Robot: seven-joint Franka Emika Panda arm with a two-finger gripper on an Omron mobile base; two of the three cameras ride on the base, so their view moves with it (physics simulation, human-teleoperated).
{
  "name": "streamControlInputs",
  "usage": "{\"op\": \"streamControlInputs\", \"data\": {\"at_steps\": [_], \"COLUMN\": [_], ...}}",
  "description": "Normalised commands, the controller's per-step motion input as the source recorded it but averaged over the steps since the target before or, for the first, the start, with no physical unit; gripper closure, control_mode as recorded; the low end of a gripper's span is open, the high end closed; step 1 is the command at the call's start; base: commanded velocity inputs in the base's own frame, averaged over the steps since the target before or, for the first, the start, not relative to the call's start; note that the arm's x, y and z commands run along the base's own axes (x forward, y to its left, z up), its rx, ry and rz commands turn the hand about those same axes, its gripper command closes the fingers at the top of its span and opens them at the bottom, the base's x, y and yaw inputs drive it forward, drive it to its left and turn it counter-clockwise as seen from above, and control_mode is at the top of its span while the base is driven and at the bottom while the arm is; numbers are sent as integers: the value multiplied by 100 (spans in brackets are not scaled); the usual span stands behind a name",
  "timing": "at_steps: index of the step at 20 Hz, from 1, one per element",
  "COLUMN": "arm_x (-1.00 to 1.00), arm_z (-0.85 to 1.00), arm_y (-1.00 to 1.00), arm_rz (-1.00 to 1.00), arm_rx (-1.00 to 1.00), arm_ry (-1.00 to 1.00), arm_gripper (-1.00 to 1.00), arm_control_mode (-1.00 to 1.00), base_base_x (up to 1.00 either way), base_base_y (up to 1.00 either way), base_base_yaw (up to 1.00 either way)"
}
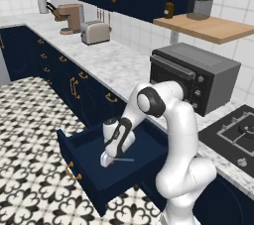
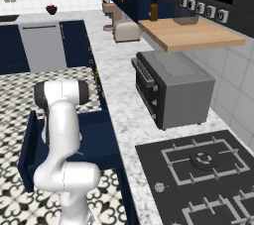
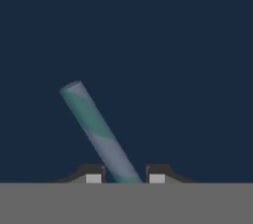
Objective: Take a straw from the drawer in front and place it inside the glass cup on the dining counter.
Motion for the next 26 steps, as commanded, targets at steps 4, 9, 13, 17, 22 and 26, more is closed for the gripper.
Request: {"op": "streamControlInputs", "data": {"at_steps": [4,9,13,17,22,26], "arm_x": [6,-7,-3,0,0,0], "arm_z": [24,98,100,100,100,100], "arm_y": [0,0,0,0,0,-4], "arm_rz": [0,-1,-9,-20,-28,-29], "arm_rx": [2,12,16,6,0,-1], "arm_ry": [0,-6,-1,0,0,4], "arm_gripper": [100,100,100,100,100,100], "arm_control_mode": [-100,-100,-100,-100,-100,-100], "base_base_x": [0,0,0,0,0,0], "base_base_y": [0,0,0,0,0,0], "base_base_yaw": [0,0,0,0,0,0]}}
